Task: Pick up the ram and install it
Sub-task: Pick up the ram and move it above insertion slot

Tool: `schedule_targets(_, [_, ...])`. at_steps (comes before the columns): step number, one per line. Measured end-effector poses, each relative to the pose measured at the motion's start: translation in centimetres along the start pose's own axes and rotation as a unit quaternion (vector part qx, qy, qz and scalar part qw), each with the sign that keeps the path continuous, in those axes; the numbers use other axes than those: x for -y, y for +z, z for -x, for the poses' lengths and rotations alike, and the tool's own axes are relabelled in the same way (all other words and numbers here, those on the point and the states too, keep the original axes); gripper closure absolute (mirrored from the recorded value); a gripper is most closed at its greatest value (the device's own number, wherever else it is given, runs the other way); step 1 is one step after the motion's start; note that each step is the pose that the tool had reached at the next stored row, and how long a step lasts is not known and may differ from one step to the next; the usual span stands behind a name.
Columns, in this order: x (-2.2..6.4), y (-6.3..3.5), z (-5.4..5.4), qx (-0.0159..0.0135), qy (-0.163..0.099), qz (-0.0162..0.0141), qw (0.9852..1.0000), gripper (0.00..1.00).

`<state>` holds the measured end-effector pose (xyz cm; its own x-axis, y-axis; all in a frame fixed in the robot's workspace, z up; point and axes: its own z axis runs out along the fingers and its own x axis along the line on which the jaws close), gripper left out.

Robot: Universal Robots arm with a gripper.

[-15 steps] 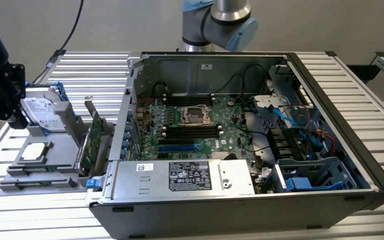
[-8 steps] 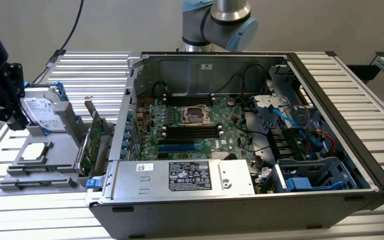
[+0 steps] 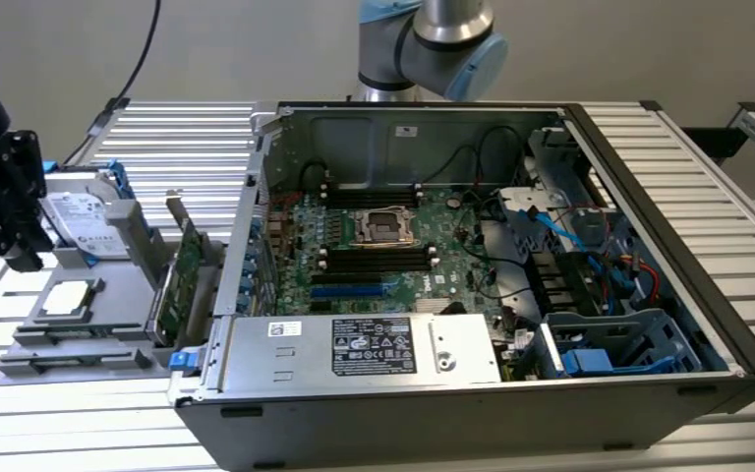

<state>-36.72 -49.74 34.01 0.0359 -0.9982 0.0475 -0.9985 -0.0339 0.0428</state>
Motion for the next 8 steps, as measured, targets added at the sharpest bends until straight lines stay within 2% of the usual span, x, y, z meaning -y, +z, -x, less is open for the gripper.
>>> schedule_targets(8, [-0.26,1.55,-1.6,0.0014,-0.003,0.0046,1.0,0.7])
